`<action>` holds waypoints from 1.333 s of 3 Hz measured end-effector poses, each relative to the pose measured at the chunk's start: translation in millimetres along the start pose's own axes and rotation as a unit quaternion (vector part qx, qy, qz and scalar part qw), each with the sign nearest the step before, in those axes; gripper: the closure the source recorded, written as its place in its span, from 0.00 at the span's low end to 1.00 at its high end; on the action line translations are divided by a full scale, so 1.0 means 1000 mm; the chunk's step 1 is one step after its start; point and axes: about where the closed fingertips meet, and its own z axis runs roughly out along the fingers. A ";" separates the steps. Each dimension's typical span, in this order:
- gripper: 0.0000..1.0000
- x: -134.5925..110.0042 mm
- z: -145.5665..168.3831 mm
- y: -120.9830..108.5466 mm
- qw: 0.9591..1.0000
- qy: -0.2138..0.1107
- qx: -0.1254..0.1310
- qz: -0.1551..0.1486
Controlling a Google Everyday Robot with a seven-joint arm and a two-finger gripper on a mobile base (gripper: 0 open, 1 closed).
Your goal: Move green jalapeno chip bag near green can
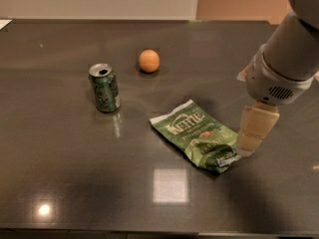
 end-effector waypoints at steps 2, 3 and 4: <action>0.00 0.088 0.048 0.048 0.998 0.023 -0.043 -0.044; 0.00 0.102 0.059 0.056 0.997 0.020 -0.062 -0.052; 0.00 0.096 0.057 0.057 0.995 -0.002 -0.077 -0.061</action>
Offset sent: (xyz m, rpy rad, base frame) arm -0.0778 -0.1054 -0.1119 -0.0832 0.1482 0.1533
